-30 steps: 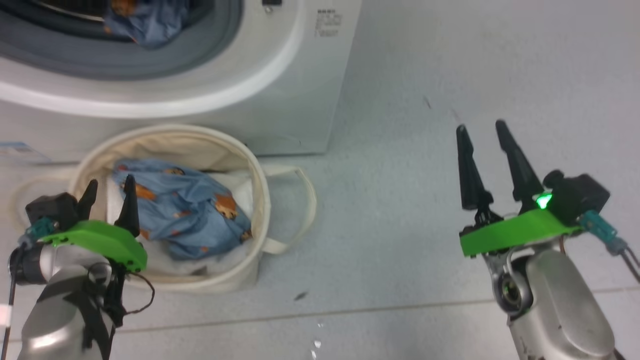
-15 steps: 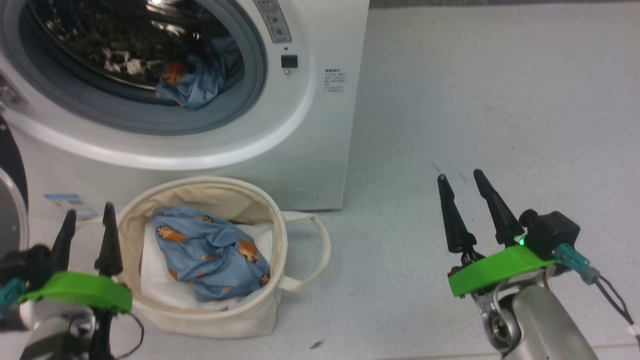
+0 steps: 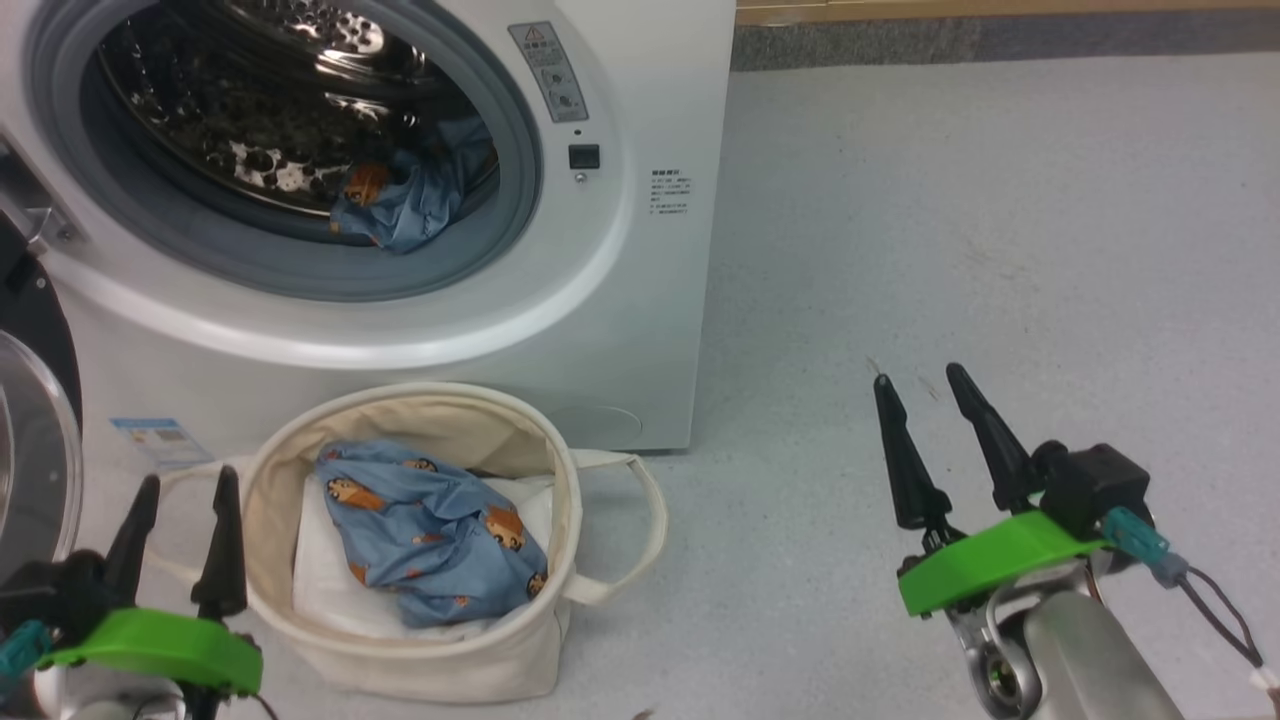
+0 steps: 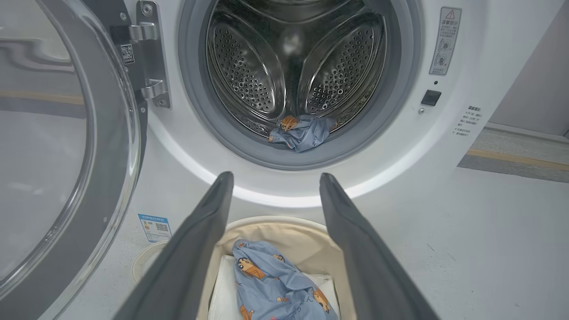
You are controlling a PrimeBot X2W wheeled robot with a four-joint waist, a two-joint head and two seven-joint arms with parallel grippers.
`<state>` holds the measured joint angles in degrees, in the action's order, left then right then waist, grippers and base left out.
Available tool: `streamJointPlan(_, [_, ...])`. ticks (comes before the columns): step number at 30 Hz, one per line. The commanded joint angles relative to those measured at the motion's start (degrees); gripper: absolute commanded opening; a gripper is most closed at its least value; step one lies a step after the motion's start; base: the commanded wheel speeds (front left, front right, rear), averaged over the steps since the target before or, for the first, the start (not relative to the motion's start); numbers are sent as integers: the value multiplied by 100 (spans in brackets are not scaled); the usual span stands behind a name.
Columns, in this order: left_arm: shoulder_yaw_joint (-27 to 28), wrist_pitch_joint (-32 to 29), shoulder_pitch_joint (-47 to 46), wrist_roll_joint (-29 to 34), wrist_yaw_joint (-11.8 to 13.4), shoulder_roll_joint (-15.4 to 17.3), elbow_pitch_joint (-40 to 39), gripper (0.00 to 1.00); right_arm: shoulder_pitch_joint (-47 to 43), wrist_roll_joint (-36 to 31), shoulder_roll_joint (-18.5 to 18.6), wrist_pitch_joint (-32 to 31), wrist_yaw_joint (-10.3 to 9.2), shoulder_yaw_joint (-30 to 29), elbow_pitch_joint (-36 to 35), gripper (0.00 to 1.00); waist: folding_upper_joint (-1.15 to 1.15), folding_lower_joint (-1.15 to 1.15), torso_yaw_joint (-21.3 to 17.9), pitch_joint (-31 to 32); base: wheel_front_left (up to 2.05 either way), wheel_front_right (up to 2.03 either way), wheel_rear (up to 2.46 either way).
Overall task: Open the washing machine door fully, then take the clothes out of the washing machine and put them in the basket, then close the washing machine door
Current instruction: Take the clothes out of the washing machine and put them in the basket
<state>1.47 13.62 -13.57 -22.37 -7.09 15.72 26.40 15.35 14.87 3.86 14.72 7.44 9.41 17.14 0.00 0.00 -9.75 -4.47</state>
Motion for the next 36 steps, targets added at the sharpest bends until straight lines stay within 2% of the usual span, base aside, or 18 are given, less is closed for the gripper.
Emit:
streamJointPlan(1, [211,-1,-83,-52,-1,257,-209,100,2,-42,-58,28,5,85,-150,100,0,0,-3,55,0,0,0])
streamJointPlan(17, [206,-46,188,-150,93,299,-282,100,-92,-65,-80,28,5,65,-85,100,0,0,-91,193,0,0,0])
streamJointPlan(36, [-173,-189,-397,-186,27,415,-40,100,22,-37,-91,28,5,107,-107,100,0,0,-130,-27,0,0,0])
